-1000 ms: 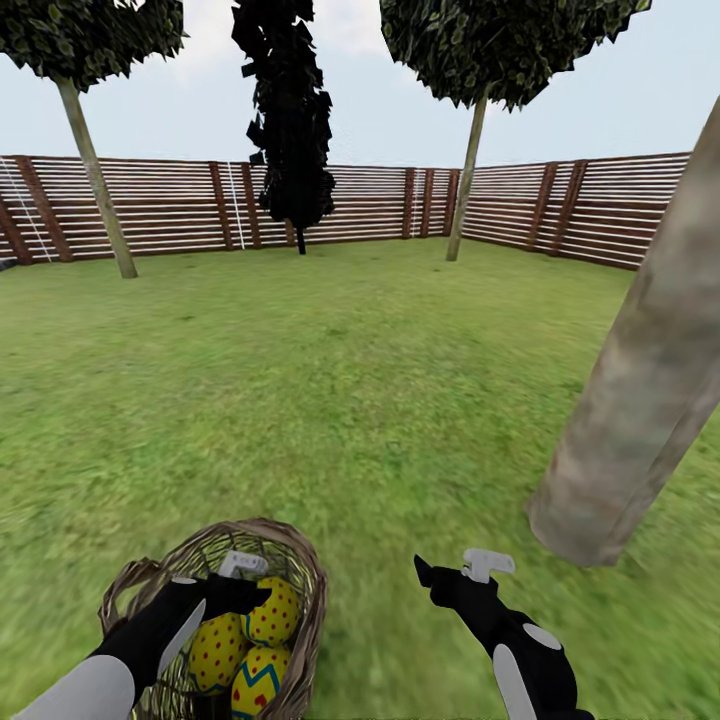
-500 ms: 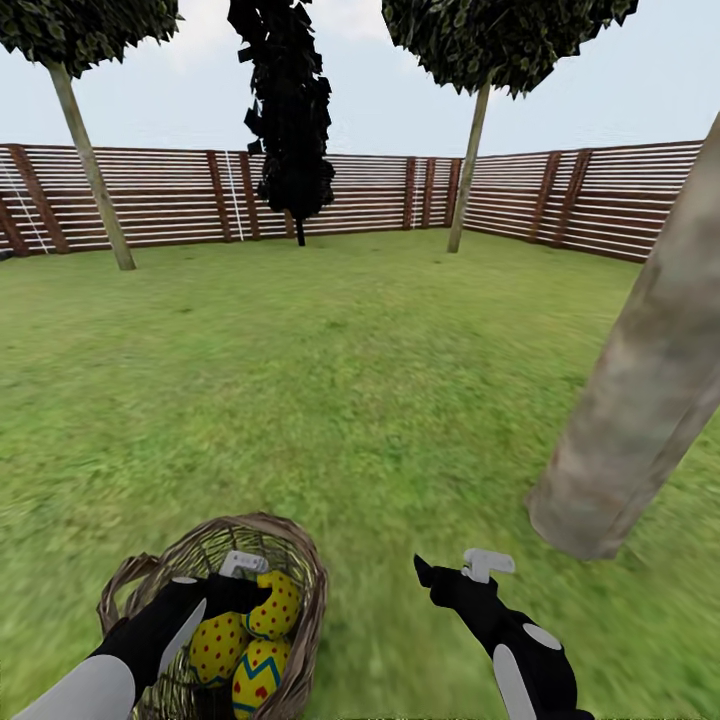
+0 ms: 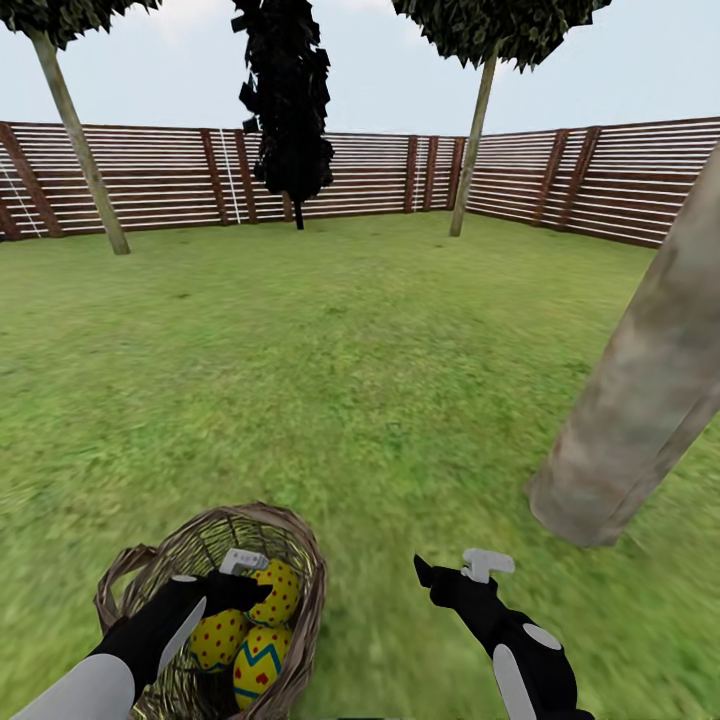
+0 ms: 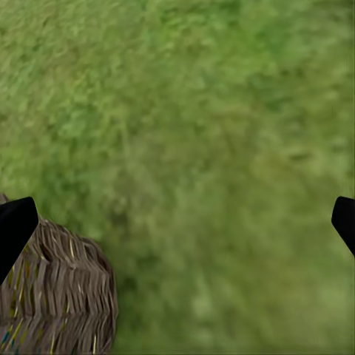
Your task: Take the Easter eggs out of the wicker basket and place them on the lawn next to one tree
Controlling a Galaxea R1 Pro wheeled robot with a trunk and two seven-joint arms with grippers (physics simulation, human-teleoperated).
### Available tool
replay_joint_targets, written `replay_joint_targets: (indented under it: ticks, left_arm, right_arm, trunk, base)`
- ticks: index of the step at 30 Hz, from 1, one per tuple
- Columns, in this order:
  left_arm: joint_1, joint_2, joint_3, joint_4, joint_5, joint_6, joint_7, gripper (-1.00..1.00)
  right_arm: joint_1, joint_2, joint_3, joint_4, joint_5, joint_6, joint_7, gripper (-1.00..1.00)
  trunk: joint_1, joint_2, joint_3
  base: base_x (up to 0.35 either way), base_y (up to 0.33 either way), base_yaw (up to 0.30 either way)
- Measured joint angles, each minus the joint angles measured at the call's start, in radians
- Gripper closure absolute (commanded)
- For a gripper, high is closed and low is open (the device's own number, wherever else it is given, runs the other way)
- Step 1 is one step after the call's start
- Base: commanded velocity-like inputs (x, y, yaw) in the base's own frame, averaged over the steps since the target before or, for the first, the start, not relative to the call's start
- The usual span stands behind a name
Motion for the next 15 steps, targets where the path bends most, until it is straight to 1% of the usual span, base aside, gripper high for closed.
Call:
replay_joint_targets:
  ticks: [14, 15]
  left_arm:
    - [-0.001, 0.000, 0.000, -0.029, -0.001, -0.001, 0.000, -1.00]
    - [-0.001, 0.000, 0.000, -0.030, -0.001, -0.001, 0.000, -1.00]
  right_arm:
    - [0.000, 0.000, 0.001, 0.000, 0.000, 0.000, 0.000, -1.00]
    - [0.000, 0.000, 0.002, 0.000, 0.000, 0.000, 0.000, -1.00]
  trunk:
    - [0.000, 0.000, -0.001]
    - [0.000, 0.000, -0.005]
  base:
    - [0.000, 0.000, 0.000]
    - [0.000, 0.000, 0.000]
